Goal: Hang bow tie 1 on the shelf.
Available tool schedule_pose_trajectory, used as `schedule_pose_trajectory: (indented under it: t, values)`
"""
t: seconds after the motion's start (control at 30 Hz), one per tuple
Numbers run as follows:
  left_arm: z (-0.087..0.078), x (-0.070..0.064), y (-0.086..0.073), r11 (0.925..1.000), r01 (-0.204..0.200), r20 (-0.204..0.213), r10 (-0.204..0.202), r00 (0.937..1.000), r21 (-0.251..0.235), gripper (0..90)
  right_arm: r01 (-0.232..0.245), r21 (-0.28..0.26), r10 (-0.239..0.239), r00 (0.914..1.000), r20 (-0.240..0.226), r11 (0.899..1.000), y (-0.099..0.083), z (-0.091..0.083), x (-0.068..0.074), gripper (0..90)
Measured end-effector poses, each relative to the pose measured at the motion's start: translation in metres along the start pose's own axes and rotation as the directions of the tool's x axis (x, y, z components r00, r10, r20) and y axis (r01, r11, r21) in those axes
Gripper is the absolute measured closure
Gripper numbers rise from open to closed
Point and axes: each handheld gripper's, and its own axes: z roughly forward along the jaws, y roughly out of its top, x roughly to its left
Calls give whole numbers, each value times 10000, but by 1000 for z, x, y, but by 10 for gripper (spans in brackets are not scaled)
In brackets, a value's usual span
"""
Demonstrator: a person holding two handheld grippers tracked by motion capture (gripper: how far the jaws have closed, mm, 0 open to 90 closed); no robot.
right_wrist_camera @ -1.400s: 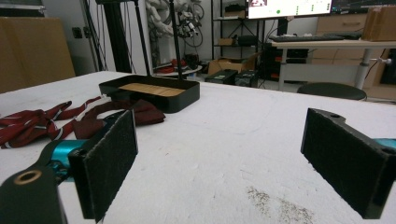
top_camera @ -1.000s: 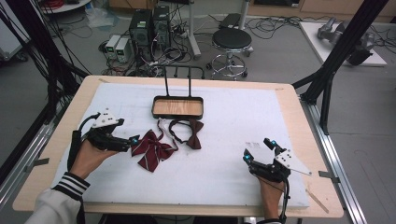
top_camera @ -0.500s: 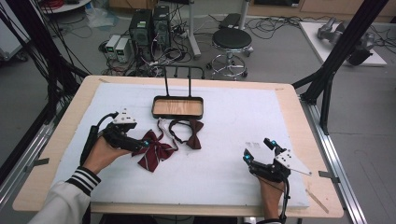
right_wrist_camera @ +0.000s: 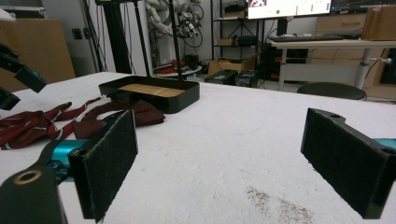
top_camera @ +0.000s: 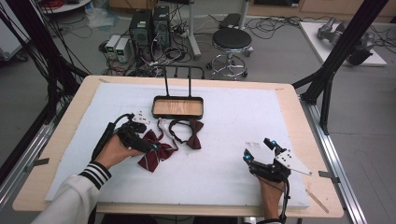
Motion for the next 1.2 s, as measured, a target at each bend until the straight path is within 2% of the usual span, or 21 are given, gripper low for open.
schedule_pose_trajectory:
  t: [0.27, 0.4, 0.5, 0.6, 0.83, 0.9, 1.2]
  values:
    - [13, -3, 8, 9959, -108, 16, 107, 9999, 896, 212, -7, -30, 7, 10000, 15, 10000, 0, 0, -1, 102]
    - [17, -5, 13, 9933, -120, 50, 115, 9999, 1148, 222, -49, -34, 49, 10000, 4, 10000, 0, 0, -1, 102]
    - [21, -5, 14, 9894, -111, 219, 80, 9997, 1447, 252, -10, -32, 10, 10000, 15, 10000, 0, 0, -1, 102]
    - [25, -5, 15, 9824, -304, 270, 259, 9993, 1843, 277, -4, -38, 4, 10000, 16, 10000, 0, 0, -1, 102]
    - [29, -5, 20, 9760, -321, 544, 208, 9983, 2153, 388, -43, -37, 43, 10000, 16, 10000, 0, 0, -1, 102]
    - [30, -4, 20, 9728, -391, 577, 266, 9980, 2285, 400, -92, -22, 92, 10000, 23, 10000, 0, 0, -1, 102]
    - [33, -2, 21, 9670, -202, 603, 50, 9982, 2540, 469, -34, -34, 34, 10000, 28, 10000, 0, 0, -1, 102]
